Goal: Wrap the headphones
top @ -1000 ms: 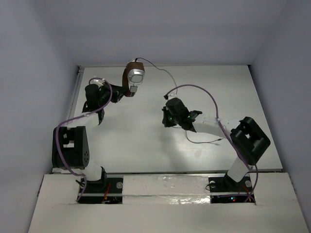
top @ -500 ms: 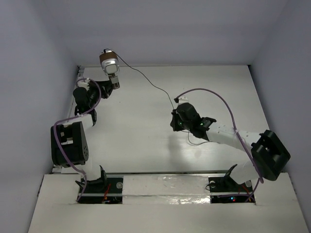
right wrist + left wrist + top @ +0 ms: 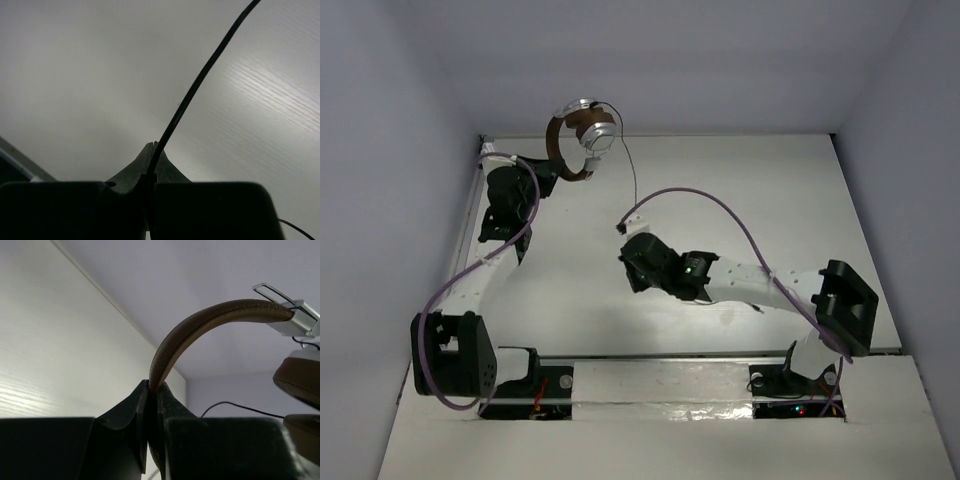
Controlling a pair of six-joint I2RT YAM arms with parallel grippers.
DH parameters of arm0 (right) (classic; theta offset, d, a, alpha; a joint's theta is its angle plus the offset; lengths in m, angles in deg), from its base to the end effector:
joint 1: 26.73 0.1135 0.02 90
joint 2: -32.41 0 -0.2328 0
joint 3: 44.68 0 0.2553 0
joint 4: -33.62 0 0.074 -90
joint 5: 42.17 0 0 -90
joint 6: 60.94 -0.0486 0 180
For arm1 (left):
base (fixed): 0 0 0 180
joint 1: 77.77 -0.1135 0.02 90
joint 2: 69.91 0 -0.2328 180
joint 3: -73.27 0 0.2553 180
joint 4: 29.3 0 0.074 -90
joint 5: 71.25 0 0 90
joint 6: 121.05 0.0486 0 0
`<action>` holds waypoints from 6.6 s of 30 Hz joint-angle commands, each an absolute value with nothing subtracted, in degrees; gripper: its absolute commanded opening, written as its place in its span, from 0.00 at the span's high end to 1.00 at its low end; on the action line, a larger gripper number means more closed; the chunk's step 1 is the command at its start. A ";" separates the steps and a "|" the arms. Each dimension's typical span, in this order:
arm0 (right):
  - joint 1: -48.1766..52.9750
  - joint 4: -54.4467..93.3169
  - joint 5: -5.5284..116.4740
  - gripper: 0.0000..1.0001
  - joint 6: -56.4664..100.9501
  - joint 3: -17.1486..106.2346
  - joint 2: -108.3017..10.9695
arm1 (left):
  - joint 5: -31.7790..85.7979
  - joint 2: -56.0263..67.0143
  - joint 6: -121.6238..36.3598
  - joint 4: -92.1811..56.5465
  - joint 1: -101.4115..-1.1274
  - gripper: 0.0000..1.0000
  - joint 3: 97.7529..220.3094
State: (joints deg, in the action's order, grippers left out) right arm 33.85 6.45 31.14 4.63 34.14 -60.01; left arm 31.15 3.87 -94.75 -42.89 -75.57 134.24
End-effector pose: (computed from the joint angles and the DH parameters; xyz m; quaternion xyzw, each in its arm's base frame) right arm 0.1935 0.3148 0.2073 -0.2216 0.8739 0.1812 0.3930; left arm 0.3247 -0.0229 0.2821 -0.2909 0.6393 -0.4486 0.5526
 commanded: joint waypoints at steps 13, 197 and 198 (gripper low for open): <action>48.16 -15.47 17.87 1.00 9.72 49.67 -54.60 | -4.36 8.75 -69.99 -34.08 -59.67 1.00 141.79; 31.11 -14.94 15.31 1.00 23.17 50.12 -50.47 | 12.24 3.65 -43.98 -42.35 -39.18 1.00 123.78; 31.10 -17.65 15.14 1.00 22.82 50.38 -50.47 | 11.20 4.09 -42.93 -42.00 -39.18 1.00 124.21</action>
State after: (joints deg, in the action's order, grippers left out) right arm 31.64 -14.03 17.24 21.57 47.95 -51.94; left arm 11.96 6.07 -45.10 -38.39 -39.16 124.10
